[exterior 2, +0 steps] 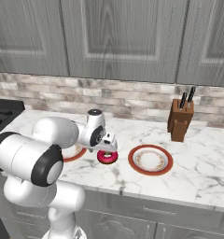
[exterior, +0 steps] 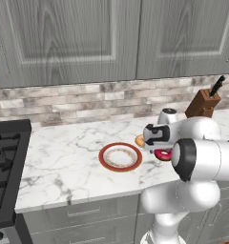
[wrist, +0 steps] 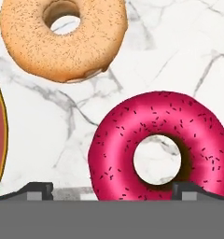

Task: Place the pastries on the plates.

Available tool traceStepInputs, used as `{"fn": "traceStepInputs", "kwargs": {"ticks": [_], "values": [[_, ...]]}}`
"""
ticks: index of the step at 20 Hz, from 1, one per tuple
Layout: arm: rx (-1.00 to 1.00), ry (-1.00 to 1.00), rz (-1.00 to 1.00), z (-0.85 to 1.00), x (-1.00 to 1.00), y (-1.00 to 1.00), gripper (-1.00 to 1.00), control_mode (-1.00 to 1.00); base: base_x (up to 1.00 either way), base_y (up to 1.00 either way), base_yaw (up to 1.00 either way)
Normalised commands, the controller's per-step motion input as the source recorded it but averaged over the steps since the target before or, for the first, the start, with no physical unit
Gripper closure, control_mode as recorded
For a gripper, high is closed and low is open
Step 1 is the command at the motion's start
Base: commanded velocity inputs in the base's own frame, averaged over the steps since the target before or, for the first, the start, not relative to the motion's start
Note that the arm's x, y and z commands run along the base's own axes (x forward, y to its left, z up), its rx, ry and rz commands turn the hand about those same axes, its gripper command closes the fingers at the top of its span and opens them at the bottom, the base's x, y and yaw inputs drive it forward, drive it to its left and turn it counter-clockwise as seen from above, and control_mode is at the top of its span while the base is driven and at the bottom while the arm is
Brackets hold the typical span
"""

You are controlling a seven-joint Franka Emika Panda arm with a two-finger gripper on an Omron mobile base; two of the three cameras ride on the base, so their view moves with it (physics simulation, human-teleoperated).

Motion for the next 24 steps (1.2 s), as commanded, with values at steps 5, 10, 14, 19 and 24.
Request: {"fn": "traceStepInputs", "kwargs": {"ticks": [5, 10, 14, 19, 24], "values": [[0.00, 0.00, 0.00, -0.15, -0.01, 0.05, -1.00, -1.00, 0.00, 0.00, 0.00], [0.00, 0.00, 0.00, -0.31, 0.00, 0.00, -1.00, -1.00, 0.00, 0.00, 0.00], [0.00, 0.00, 0.00, -0.24, 0.00, 0.00, -1.00, -1.00, 0.00, 0.00, 0.00], [0.00, -0.03, 0.00, -0.33, -0.06, 0.00, -1.00, -1.00, 0.00, 0.00, 0.00], [0.00, 0.00, 0.00, -0.04, 0.00, 0.00, 1.00, -1.00, 0.00, 0.00, 0.00]]}}
